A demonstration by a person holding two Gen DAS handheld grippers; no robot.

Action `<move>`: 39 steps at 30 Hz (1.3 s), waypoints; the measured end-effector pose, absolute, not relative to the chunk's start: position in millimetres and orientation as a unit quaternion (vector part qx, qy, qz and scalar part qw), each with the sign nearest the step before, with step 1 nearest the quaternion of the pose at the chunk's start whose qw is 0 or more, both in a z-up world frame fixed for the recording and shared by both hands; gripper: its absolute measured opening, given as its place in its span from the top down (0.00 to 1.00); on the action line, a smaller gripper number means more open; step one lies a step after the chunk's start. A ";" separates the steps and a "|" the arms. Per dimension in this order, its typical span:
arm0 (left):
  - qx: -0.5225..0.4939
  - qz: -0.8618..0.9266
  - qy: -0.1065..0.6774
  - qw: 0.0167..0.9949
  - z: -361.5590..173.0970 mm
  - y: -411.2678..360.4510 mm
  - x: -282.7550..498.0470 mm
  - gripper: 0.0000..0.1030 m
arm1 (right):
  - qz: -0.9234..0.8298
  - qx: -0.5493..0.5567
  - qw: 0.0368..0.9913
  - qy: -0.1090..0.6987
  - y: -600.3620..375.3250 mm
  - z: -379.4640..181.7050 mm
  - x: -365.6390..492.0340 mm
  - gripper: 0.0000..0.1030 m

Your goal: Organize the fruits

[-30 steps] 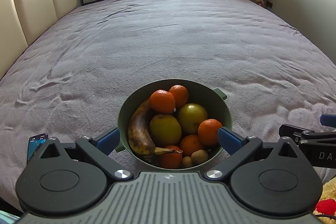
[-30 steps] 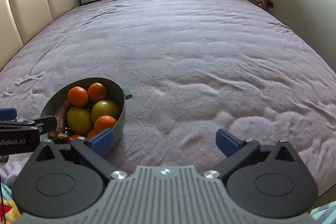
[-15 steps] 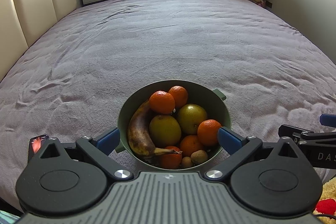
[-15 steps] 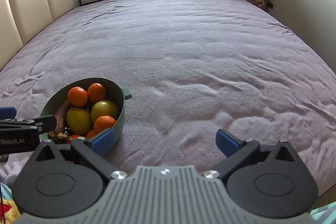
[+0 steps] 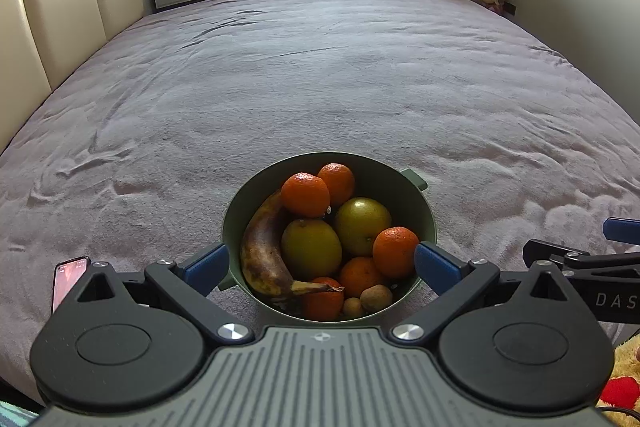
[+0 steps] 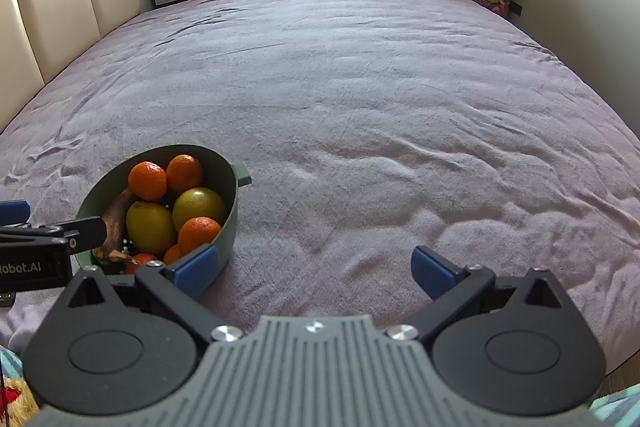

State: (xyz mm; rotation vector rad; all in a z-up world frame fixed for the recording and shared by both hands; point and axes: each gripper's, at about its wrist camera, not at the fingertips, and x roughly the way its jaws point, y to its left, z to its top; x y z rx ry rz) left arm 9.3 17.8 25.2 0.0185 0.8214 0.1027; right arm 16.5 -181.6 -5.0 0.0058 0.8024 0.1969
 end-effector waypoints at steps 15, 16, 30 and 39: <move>0.010 0.050 0.397 0.916 24.8 16.9 9.1 0.00 | 0.101 -0.001 0.915 0.390 -181.8 -6.6 16.5 0.04; 0.010 0.050 0.398 0.916 24.8 17.0 9.0 0.00 | 0.102 -0.001 0.915 0.390 -181.7 -6.7 16.4 0.04; 0.010 0.054 0.398 0.916 27.3 20.0 9.3 0.00 | 0.104 -0.003 0.914 0.392 -181.7 -9.0 16.1 0.04; 0.010 0.052 0.399 0.915 26.8 21.0 8.6 0.00 | 0.105 -0.004 0.913 0.394 -181.8 -10.1 15.8 0.04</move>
